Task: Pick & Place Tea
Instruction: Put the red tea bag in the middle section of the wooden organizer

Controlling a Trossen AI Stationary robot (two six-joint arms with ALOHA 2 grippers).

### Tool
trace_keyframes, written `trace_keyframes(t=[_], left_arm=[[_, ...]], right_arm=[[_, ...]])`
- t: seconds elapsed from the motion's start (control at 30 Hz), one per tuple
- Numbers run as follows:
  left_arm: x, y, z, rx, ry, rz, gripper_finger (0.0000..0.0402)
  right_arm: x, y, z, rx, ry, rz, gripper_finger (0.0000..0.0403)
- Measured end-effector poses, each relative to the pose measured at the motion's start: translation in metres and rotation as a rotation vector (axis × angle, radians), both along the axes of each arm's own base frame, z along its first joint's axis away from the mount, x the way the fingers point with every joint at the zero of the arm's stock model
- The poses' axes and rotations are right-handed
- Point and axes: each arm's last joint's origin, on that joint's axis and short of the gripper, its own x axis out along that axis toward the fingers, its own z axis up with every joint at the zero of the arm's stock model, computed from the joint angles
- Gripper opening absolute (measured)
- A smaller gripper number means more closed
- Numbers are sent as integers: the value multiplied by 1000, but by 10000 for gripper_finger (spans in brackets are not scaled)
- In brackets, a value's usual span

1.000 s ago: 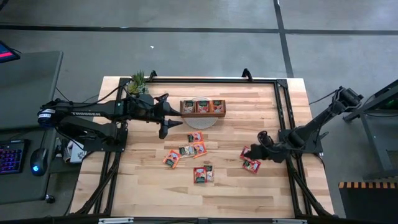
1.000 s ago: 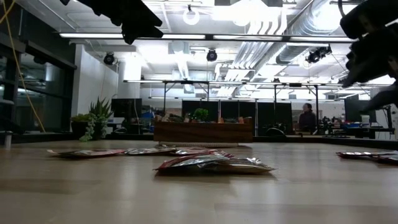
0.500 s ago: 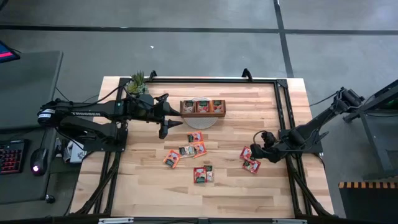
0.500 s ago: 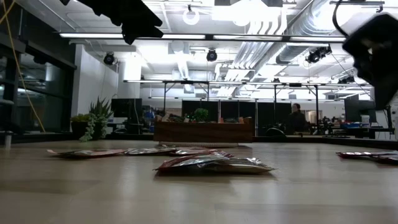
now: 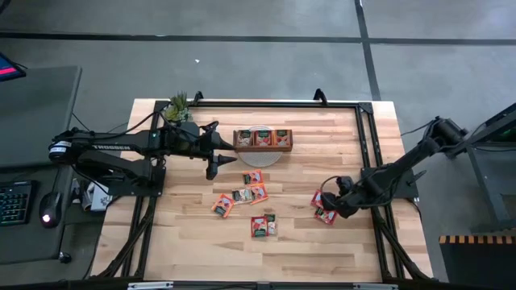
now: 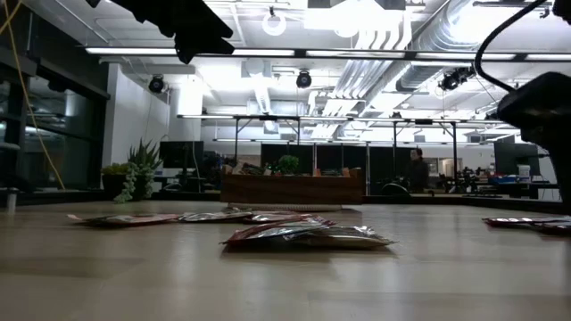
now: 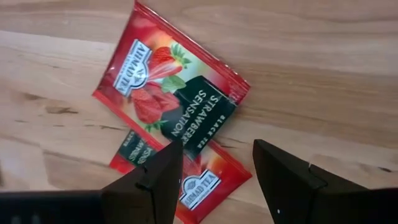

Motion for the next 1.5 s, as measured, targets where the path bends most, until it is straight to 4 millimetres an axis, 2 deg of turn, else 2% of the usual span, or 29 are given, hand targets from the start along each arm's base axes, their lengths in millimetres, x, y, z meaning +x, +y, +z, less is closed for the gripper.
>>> trace_keyframes(t=[0.4, 0.8, 1.07, 1.27, 1.37, 1.5], left_arm=[[0, -1, 0, -10, -1, -24, 182], [0, -1, 0, -3, -1, -28, 182], [0, -1, 0, -3, -1, -28, 182], [0, -1, 0, -3, 0, -28, 182], [0, -1, -1, -4, 6, -28, 182], [0, -1, -1, -4, 13, -28, 182]], right_arm=[[10, -3, -8, -11, 11, -33, 191], [18, -5, -7, -36, -75, -56, 191], [25, -17, -9, -83, -93, -97, 191], [28, -18, -16, -66, -131, -93, 190], [28, -18, -16, -65, -132, -86, 179], [27, -18, -17, -64, -124, -77, 142]])
